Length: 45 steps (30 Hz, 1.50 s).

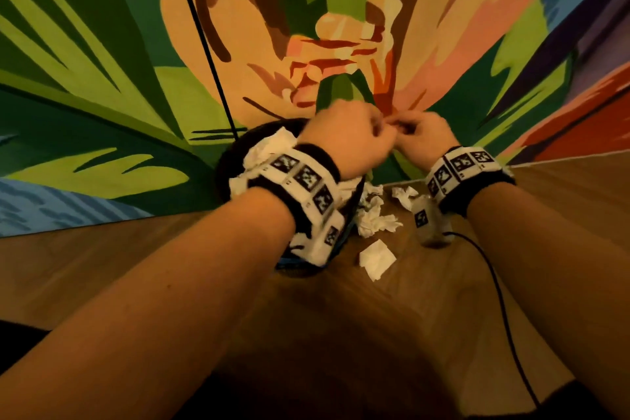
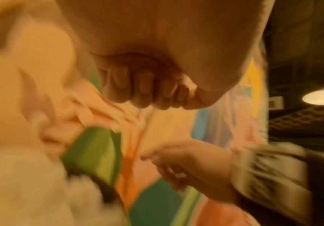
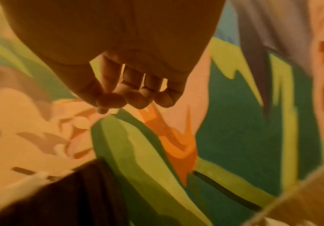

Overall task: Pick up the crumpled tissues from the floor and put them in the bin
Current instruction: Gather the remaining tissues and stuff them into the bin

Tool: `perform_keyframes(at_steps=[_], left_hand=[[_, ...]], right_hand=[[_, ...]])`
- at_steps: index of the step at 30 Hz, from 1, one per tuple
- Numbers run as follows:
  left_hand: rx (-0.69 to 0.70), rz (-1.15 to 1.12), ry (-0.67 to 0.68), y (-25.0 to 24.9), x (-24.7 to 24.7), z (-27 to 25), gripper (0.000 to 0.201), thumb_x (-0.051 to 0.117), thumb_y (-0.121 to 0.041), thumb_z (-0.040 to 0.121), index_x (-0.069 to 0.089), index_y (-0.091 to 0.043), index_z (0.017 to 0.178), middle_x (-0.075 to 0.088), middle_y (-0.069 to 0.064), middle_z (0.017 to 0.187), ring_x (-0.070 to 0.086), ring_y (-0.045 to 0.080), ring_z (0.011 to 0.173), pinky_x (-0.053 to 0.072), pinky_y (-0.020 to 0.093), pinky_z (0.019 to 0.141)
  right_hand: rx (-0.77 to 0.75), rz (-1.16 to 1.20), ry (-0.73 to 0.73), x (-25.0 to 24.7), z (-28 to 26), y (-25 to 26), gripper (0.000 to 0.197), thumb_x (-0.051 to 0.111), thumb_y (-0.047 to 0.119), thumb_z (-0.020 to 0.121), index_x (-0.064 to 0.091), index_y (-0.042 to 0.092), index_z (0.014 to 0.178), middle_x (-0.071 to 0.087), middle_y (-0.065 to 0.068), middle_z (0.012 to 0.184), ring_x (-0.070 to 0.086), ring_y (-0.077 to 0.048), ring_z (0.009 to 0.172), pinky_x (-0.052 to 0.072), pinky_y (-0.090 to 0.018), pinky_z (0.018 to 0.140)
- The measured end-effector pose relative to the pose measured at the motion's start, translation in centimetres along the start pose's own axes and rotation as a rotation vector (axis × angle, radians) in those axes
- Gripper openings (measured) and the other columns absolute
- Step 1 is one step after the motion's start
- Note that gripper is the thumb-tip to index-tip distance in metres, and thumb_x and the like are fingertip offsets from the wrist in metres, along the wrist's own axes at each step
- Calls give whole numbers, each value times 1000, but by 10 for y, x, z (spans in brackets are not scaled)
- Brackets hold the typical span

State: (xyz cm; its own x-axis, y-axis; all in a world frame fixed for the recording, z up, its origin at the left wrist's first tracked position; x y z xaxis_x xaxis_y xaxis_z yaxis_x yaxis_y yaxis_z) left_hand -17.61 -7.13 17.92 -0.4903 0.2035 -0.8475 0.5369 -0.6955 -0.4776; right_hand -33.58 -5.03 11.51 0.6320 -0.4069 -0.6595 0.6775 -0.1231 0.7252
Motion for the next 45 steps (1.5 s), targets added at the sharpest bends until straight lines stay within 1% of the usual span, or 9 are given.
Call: perform_keyframes(at_steps=[7,9,13,17,20,25,30,36,45], left_hand=[[96,39,510,-14,164,-37,20,45,-34,95,49,-27,77,53,-2,76,57,23,75,37,29,55],[26,24,619,5,206,-47,15,48,-33,95,58,-22,99,60,6,104,59,29,98,47,33,73],[-62,102,726,53,271,-60,56,53,-34,92,33,-23,144,25,10,152,35,38,135,33,49,111],[-144,134,771,96,320,-76,78,48,-39,93,-5,-44,150,-14,-6,160,13,40,144,20,56,113],[-114,246,848,115,346,-97,70,38,-49,96,-6,-46,150,-23,-5,160,2,38,145,16,59,112],[-97,205,714,116,352,-95,49,36,-32,100,23,-37,147,7,-2,159,13,35,141,25,53,112],[-117,86,578,123,351,-80,37,44,-15,96,45,-21,132,34,-1,142,29,30,129,41,46,101],[-437,-245,451,128,352,-70,16,34,-22,98,42,-36,100,53,5,120,49,21,102,42,39,85],[-469,-317,148,109,340,-31,43,57,-36,90,39,-31,128,56,6,110,56,25,96,42,31,70]], right_hand=[[337,-271,238,34,-29,-115,20,60,20,89,75,22,103,68,-7,86,61,-22,82,48,-30,72],[382,-327,328,46,-41,-140,20,59,24,92,74,23,106,70,-6,102,62,-24,96,49,-32,85],[477,-401,449,67,-52,-180,20,57,26,93,70,30,108,64,-2,118,56,-19,97,43,-27,79],[482,-441,549,94,-54,-207,23,58,29,92,67,32,113,61,2,124,58,-20,109,47,-30,90],[403,-427,560,115,-51,-218,36,63,27,91,60,30,128,53,0,139,51,-20,124,40,-26,96],[161,-468,681,154,-47,-220,62,54,31,96,27,29,152,22,-6,160,24,-28,145,27,-40,117],[175,-543,679,170,-52,-236,44,62,38,90,56,25,132,42,-7,144,35,-29,134,31,-37,111],[528,-150,425,144,-61,-262,18,56,36,93,63,19,97,59,-1,97,57,-20,92,39,-28,76],[774,92,-47,84,-42,-283,23,64,32,87,69,16,103,69,2,89,66,-13,74,48,-20,53]])
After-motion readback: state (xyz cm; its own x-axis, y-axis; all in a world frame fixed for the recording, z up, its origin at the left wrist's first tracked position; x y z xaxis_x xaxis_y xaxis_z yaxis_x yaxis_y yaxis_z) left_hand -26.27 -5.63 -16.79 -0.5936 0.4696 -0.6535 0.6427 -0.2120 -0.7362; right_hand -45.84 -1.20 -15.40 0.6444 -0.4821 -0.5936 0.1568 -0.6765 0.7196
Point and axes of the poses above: each hand's wrist, its own z-axis towards the middle knuckle, its own x-axis out of the palm, y = z × x, the point moved 5 cm from there along z, towards the middle knuckle
